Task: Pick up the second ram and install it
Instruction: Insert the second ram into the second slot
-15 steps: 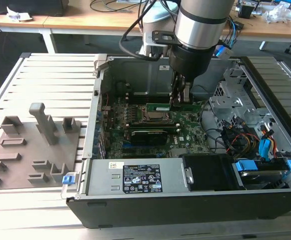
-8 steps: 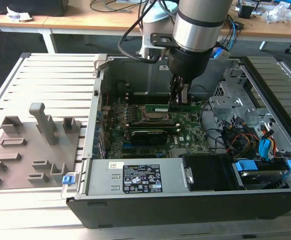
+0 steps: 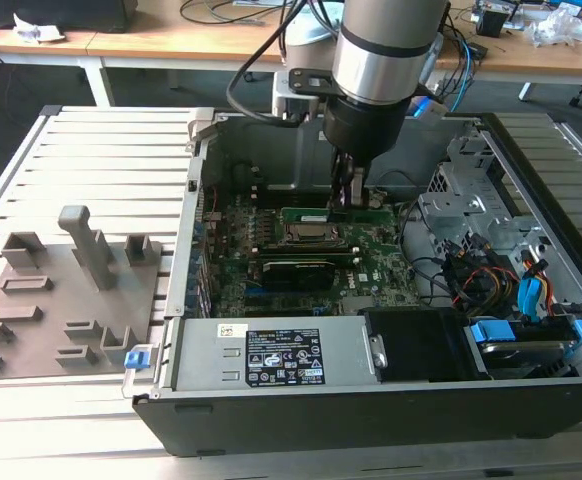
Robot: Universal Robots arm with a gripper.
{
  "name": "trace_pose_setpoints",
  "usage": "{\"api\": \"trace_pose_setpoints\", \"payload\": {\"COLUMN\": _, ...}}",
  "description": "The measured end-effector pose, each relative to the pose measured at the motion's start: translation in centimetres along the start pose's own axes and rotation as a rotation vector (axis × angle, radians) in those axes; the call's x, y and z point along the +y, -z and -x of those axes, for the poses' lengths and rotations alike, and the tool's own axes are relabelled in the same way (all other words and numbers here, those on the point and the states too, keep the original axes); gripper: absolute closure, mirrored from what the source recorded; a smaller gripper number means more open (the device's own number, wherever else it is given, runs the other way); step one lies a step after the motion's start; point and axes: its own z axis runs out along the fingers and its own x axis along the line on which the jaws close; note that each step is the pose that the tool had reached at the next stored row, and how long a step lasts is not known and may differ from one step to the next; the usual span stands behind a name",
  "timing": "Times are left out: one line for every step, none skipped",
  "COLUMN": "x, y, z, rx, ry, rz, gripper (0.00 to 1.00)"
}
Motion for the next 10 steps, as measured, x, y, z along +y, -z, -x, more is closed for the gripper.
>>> {"api": "trace_pose_setpoints", "payload": {"x": 0.02, "y": -0.10, "z": 0.16, "rx": 0.0000, "ry": 0.000, "rz": 0.0000, "gripper": 0.86}}
{"api": "trace_pose_setpoints", "payload": {"x": 0.03, "y": -0.16, "z": 0.27, "rx": 0.0001, "ry": 0.000, "rz": 0.0000, "gripper": 0.86}}
{"api": "trace_pose_setpoints", "payload": {"x": 0.03, "y": -0.20, "z": 0.34, "rx": 0.0001, "ry": 0.000, "rz": 0.0001, "gripper": 0.86}}
{"api": "trace_pose_setpoints", "payload": {"x": 0.03, "y": -0.33, "z": 0.51, "rx": 0.0001, "ry": 0.000, "rz": 0.0000, "gripper": 0.86}}
{"api": "trace_pose_setpoints", "payload": {"x": 0.03, "y": -0.39, "z": 0.55, "rx": 0.0001, "ry": 0.000, "rz": 0.0000, "gripper": 0.86}}
{"api": "trace_pose_setpoints", "payload": {"x": 0.03, "y": -0.44, "z": 0.57, "rx": 0.0003, "ry": 0.000, "rz": 0.0000, "gripper": 0.86}}
{"api": "trace_pose_setpoints", "payload": {"x": 0.04, "y": -0.52, "z": 0.59, "rx": 0.0007, "ry": 0.000, "rz": -0.0001, "gripper": 0.86}}
{"api": "trace_pose_setpoints", "payload": {"x": 0.03, "y": -0.60, "z": 0.60, "rx": 0.0008, "ry": 0.000, "rz": 0.0000, "gripper": 0.86}}
{"api": "trace_pose_setpoints", "payload": {"x": 0.03, "y": -0.75, "z": 0.61, "rx": 0.0008, "ry": 0.000, "rz": -0.0001, "gripper": 0.86}}
{"api": "trace_pose_setpoints", "payload": {"x": 0.02, "y": -0.91, "z": 0.61, "rx": 0.0009, "ry": 0.000, "rz": 0.0000, "gripper": 0.86}}
